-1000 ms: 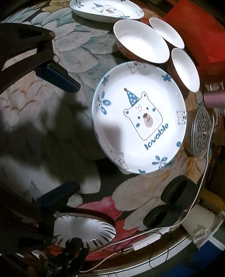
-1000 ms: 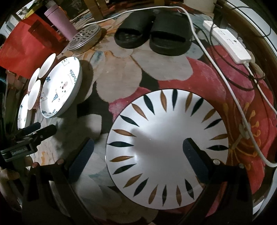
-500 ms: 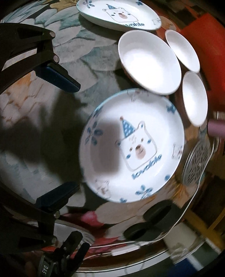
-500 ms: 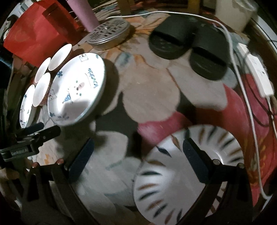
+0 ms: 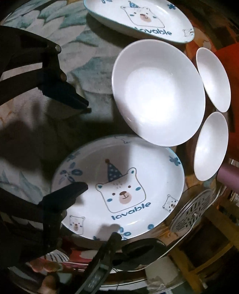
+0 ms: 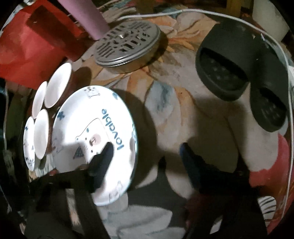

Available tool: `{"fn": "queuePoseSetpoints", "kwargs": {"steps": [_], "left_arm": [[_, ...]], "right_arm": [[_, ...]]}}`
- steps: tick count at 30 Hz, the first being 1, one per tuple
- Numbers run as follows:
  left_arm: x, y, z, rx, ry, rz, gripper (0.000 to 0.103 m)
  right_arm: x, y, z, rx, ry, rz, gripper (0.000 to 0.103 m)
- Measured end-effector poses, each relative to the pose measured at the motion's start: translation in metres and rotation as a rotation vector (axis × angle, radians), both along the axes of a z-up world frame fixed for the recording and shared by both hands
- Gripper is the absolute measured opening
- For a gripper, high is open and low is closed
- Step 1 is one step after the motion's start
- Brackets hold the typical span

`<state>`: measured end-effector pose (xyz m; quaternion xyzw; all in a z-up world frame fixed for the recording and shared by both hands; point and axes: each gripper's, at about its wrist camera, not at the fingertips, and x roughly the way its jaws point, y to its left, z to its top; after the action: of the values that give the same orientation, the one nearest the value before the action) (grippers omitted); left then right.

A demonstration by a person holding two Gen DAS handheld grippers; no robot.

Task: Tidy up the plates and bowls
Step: 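Open the right gripper and move it to a bear plate rim, then grasp the bear plate rim with the right gripper and lift it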

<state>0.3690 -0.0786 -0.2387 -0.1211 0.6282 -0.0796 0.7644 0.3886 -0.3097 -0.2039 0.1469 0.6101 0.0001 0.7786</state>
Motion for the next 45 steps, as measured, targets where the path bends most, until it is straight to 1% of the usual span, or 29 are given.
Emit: {"fn": "queuePoseSetpoints", "kwargs": {"steps": [1, 2, 3, 5, 6, 7, 8, 9, 10, 12, 16, 18, 21, 22, 24, 29, 31, 32, 33, 34, 35, 37, 40, 42, 45], "left_arm": [[0.001, -0.001, -0.001, -0.002, 0.000, -0.002, 0.063], [0.003, -0.001, -0.003, -0.002, 0.003, -0.008, 0.051], [0.004, -0.002, -0.004, -0.001, 0.006, -0.012, 0.049], [0.006, -0.003, -0.005, 0.004, -0.007, -0.022, 0.046], [0.007, -0.003, -0.005, 0.007, -0.012, -0.034, 0.043], [0.008, -0.003, -0.005, 0.006, -0.017, -0.049, 0.039], [0.009, -0.003, -0.004, -0.003, -0.018, -0.061, 0.030], [0.009, -0.004, -0.003, -0.022, -0.016, -0.086, 0.025], [0.009, -0.007, -0.003, -0.012, -0.019, -0.100, 0.024], [0.005, -0.009, -0.001, 0.017, -0.040, -0.131, 0.024], [-0.005, -0.006, 0.000, 0.028, -0.043, -0.177, 0.023], [-0.012, -0.004, -0.001, 0.024, -0.042, -0.203, 0.023], [-0.016, 0.000, 0.000, 0.020, -0.046, -0.199, 0.023], [-0.016, 0.000, 0.000, 0.019, -0.045, -0.193, 0.023], [-0.015, 0.000, -0.001, 0.018, -0.046, -0.170, 0.023], [-0.007, 0.002, -0.003, -0.005, -0.044, -0.143, 0.023], [-0.004, 0.002, -0.004, -0.014, -0.047, -0.146, 0.024], [-0.004, 0.002, -0.004, -0.011, -0.050, -0.153, 0.025], [-0.004, 0.000, -0.004, -0.007, -0.052, -0.160, 0.025], [-0.004, 0.000, -0.003, -0.002, -0.058, -0.168, 0.024], [-0.005, -0.001, -0.003, 0.005, -0.066, -0.175, 0.022], [-0.008, 0.002, 0.000, 0.010, -0.072, -0.176, 0.019], [-0.014, 0.002, 0.004, 0.014, -0.084, -0.191, 0.020], [-0.018, -0.002, 0.007, 0.026, -0.093, -0.210, 0.020], [-0.024, -0.004, 0.012, 0.021, -0.101, -0.229, 0.020]], "right_arm": [[0.002, 0.001, -0.004, 0.006, 0.010, -0.001, 0.056], [0.005, 0.002, -0.008, 0.009, 0.022, 0.005, 0.042], [0.006, 0.005, -0.011, 0.007, 0.033, 0.016, 0.031], [0.008, 0.010, -0.014, 0.022, 0.037, 0.046, 0.026], [0.007, 0.014, -0.014, 0.021, 0.036, 0.063, 0.018], [0.007, 0.020, -0.013, 0.016, 0.039, 0.086, 0.017], [0.005, 0.024, -0.011, -0.012, 0.033, 0.100, 0.017], [0.003, 0.026, -0.010, -0.015, 0.038, 0.104, 0.017], [0.000, 0.026, -0.010, -0.008, 0.044, 0.105, 0.017], [-0.011, 0.026, -0.011, 0.006, 0.049, 0.110, 0.016], [-0.046, 0.030, -0.012, 0.058, 0.091, 0.117, 0.016], [-0.068, 0.037, -0.014, 0.103, 0.123, 0.139, 0.019], [-0.083, 0.040, -0.015, 0.150, 0.138, 0.133, 0.024], [-0.084, 0.039, -0.014, 0.147, 0.130, 0.121, 0.024], [-0.082, 0.036, -0.009, 0.076, 0.094, 0.096, 0.024], [-0.049, 0.024, -0.010, 0.044, 0.049, 0.041, 0.024], [-0.039, 0.028, -0.011, 0.044, 0.045, 0.049, 0.023], [-0.037, 0.031, -0.012, 0.039, 0.047, 0.069, 0.019], [-0.036, 0.034, -0.012, 0.017, 0.046, 0.084, 0.018], [-0.037, 0.037, -0.011, -0.003, 0.038, 0.096, 0.018], [-0.039, 0.038, -0.010, -0.004, 0.035, 0.102, 0.018], [-0.041, 0.041, -0.011, 0.016, 0.038, 0.100, 0.016], [-0.048, 0.045, -0.008, 0.006, 0.036, 0.113, 0.015], [-0.053, 0.034, -0.005, 0.005, 0.034, 0.114, 0.015], [-0.062, 0.026, 0.000, 0.010, 0.033, 0.105, 0.014]]}}
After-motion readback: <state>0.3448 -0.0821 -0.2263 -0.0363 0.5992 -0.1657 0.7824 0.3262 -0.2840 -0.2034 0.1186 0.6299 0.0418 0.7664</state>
